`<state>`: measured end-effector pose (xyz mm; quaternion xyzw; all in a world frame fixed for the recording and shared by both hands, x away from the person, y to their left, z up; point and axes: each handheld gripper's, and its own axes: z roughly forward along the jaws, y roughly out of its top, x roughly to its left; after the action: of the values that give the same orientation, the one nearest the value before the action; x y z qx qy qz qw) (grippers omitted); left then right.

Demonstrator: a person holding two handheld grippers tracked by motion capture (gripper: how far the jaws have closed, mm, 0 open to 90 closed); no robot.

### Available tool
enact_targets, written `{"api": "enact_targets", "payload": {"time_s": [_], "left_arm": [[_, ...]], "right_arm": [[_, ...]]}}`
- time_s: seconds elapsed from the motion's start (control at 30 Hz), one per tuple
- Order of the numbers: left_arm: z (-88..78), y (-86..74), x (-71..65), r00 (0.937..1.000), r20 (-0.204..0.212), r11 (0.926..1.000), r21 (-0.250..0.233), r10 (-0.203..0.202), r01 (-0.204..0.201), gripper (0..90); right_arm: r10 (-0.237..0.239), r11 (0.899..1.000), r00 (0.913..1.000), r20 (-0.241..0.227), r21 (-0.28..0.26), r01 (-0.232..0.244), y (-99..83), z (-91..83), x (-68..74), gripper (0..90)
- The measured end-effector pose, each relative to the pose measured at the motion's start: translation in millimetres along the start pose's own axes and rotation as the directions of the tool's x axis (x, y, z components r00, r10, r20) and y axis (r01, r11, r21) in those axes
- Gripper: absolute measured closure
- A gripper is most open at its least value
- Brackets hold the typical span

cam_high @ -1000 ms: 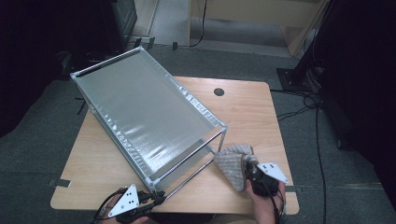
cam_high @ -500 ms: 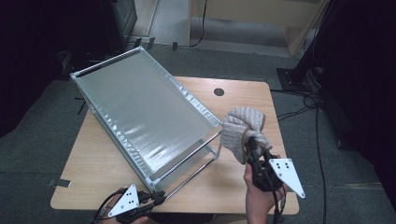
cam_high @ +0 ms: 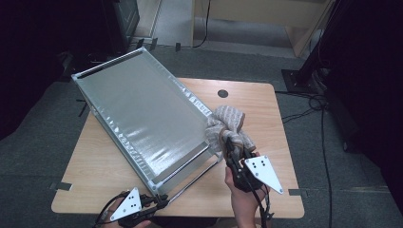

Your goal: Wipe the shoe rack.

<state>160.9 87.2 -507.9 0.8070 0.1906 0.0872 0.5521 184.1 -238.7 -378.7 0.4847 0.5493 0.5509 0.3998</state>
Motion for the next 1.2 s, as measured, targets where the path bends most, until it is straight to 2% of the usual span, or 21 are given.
{"api": "enact_targets", "payload": {"time_s": [0.27, 0.37, 0.43, 0.53, 0.6, 0.63, 0.67, 0.73, 0.77, 0.8, 0.83, 0.87, 0.93, 0.97, 1.03, 1.07, 1.13, 1.2], "left_arm": [[0.5, 0.4, -0.4, 1.0, -0.001, 1.0, 0.004, 0.005, -0.005, 80.8], [0.6, 0.5, -0.6, 1.0, -0.003, 1.0, 0.003, 0.009, -0.009, 80.9], [0.7, 0.4, -0.3, 1.0, -0.001, 0.9999, 0.003, 0.01, -0.01, 80.9], [0.7, 0.4, -0.3, 1.0, 0.002, 1.0, 0.005, 0.008, -0.008, 80.9], [0.7, 0.5, -0.3, 1.0, 0.001, 0.9999, 0.006, 0.008, -0.008, 80.9], [0.8, 0.5, -0.3, 1.0, 0.001, 1.0, 0.006, 0.007, -0.007, 80.9], [0.7, 0.5, -0.3, 1.0, 0.001, 1.0, 0.006, 0.008, -0.008, 80.9], [0.8, 0.5, -0.3, 1.0, 0.001, 1.0, 0.006, 0.007, -0.007, 80.9], [0.8, 0.5, -0.4, 1.0, 0.0, 1.0, 0.006, 0.007, -0.007, 80.9], [0.8, 0.5, -0.5, 1.0, -0.001, 1.0, 0.006, 0.007, -0.007, 80.9], [0.8, 0.5, -0.5, 1.0, -0.001, 1.0, 0.006, 0.007, -0.007, 80.9], [0.8, 0.5, -0.5, 1.0, -0.001, 1.0, 0.007, 0.007, -0.007, 80.9], [0.9, 0.4, -0.5, 1.0, 0.0, 1.0, 0.005, 0.005, -0.005, 80.9], [0.8, 0.4, -0.4, 1.0, 0.001, 1.0, 0.007, 0.006, -0.006, 80.9], [0.9, 0.2, -0.3, 1.0, 0.002, 1.0, 0.005, 0.005, -0.005, 80.9], [1.0, 0.1, -0.2, 1.0, 0.003, 1.0, 0.005, 0.005, -0.005, 80.8], [1.1, 0.2, -0.3, 1.0, 0.002, 1.0, 0.005, 0.004, -0.004, 80.9], [1.1, 0.2, -0.4, 1.0, 0.003, 1.0, 0.006, 0.003, -0.003, 80.9]], "right_arm": [[-0.022, 1.0, 0.9965, -0.081, -0.01, 0.022, 2.6, 4.3, 23.4, 72.3], [-0.034, 0.999, 0.9907, -0.132, -0.005, 0.034, 2.6, 6.2, 37.9, 71.9], [-0.048, 0.999, 0.9827, -0.179, 0.004, 0.05, 2.5, 7.3, 48.4, 71.5], [-0.078, 0.996, 0.9626, -0.259, 0.022, 0.087, 3.9, 6.8, 65.1, 71.1], [-0.09, 0.994, 0.9446, -0.316, 0.028, 0.104, 5.3, 5.4, 74.6, 71.0], [-0.095, 0.993, 0.9283, -0.36, 0.032, 0.114, 5.9, 4.3, 81.7, 70.9], [-0.1, 0.992, 0.9075, -0.408, 0.033, 0.124, 5.9, 2.8, 88.4, 70.8], [-0.115, 0.989, 0.8788, -0.463, 0.026, 0.143, 5.3, 1.9, 95.9, 70.6], [-0.134, 0.986, 0.8611, -0.49, 0.021, 0.165, 4.2, 1.1, 102.0, 70.6], [-0.155, 0.983, 0.8597, -0.487, 0.015, 0.186, 3.3, 0.6, 104.9, 70.6], [-0.18, 0.978, 0.8696, -0.46, 0.011, 0.208, 2.1, 0.9, 107.9, 70.7], [-0.178, 0.978, 0.8763, -0.448, 0.016, 0.207, 1.9, 2.3, 107.0, 70.9], [-0.147, 0.984, 0.8966, -0.418, 0.032, 0.176, 2.4, 5.4, 100.9, 71.1], [-0.13, 0.987, 0.9187, -0.373, 0.042, 0.156, 3.3, 8.9, 92.2, 71.2], [-0.111, 0.989, 0.9381, -0.328, 0.052, 0.135, 4.0, 12.0, 82.1, 71.3], [-0.109, 0.99, 0.9522, -0.286, 0.059, 0.131, 4.3, 14.8, 74.7, 71.4], [-0.107, 0.99, 0.9663, -0.234, 0.068, 0.126, 4.0, 19.9, 62.7, 71.4], [-0.079, 0.992, 0.9798, -0.184, 0.08, 0.095, 3.7, 26.2, 48.7, 71.2]]}}
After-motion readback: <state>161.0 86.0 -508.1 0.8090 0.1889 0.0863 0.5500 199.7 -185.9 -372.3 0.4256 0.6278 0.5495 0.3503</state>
